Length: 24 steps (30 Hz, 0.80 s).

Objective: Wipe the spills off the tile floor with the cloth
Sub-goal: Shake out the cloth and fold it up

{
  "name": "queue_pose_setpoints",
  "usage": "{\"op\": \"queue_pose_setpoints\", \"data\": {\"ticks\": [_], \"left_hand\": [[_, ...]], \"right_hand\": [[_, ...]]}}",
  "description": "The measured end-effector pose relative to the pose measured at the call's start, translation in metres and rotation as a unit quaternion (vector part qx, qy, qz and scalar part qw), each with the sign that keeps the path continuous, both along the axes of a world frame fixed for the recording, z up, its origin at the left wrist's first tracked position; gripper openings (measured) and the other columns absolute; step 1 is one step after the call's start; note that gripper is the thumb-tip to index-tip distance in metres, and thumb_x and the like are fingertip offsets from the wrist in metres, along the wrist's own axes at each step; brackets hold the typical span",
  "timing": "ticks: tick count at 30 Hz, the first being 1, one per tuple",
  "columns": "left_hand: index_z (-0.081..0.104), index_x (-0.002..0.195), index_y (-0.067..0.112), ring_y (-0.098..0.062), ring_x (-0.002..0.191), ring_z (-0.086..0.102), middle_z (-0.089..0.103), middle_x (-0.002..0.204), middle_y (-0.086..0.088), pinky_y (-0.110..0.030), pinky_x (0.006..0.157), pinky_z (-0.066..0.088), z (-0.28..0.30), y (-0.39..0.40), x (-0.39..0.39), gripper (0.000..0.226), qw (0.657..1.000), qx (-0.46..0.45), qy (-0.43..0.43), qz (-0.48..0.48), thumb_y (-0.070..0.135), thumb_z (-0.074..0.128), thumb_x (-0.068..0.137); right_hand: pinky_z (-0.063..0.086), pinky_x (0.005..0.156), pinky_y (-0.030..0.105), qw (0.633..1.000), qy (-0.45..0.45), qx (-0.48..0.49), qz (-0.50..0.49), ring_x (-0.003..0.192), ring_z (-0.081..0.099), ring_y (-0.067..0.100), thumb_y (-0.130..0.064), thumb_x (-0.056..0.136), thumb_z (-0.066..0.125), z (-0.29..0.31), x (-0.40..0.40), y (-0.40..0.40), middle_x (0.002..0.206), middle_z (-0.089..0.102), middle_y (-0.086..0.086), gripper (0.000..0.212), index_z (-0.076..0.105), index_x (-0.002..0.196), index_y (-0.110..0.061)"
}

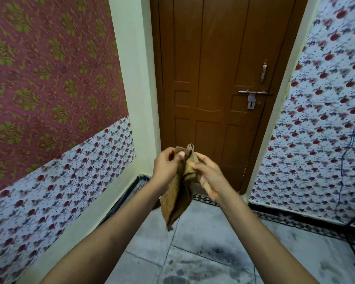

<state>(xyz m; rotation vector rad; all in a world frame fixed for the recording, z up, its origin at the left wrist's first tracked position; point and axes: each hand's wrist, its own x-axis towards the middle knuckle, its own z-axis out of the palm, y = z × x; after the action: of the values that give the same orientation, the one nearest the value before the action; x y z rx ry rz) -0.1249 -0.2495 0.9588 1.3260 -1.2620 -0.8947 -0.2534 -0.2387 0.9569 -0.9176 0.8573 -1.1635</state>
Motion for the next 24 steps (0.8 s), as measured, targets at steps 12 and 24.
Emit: {"op": "queue_pose_setpoints", "data": {"ticks": [12,24], "left_hand": [[0.061,0.092,0.016,-0.020,0.086,0.060,0.061,0.082,-0.003,-0.032,0.077,0.052,0.025,-0.006,0.034,0.011,0.996,0.047,0.074,0.023,0.017,0.050,0.095],[0.066,0.088,0.013,-0.020,0.079,0.066,0.066,0.081,-0.005,-0.022,0.057,0.051,0.044,-0.005,0.054,0.006,0.995,0.017,0.079,0.064,0.015,0.061,0.089]], "right_hand": [[0.042,0.064,0.012,0.889,0.368,-0.194,-0.193,0.085,0.055,0.006,-0.011,0.090,0.058,0.021,-0.014,-0.005,0.091,0.061,-0.006,0.015,0.064,0.086,-0.024],[0.056,0.079,0.037,0.960,0.205,-0.033,-0.189,0.090,0.064,0.020,-0.013,0.086,0.063,0.028,-0.008,-0.007,0.087,0.068,0.004,0.015,0.069,0.075,-0.021]]}}
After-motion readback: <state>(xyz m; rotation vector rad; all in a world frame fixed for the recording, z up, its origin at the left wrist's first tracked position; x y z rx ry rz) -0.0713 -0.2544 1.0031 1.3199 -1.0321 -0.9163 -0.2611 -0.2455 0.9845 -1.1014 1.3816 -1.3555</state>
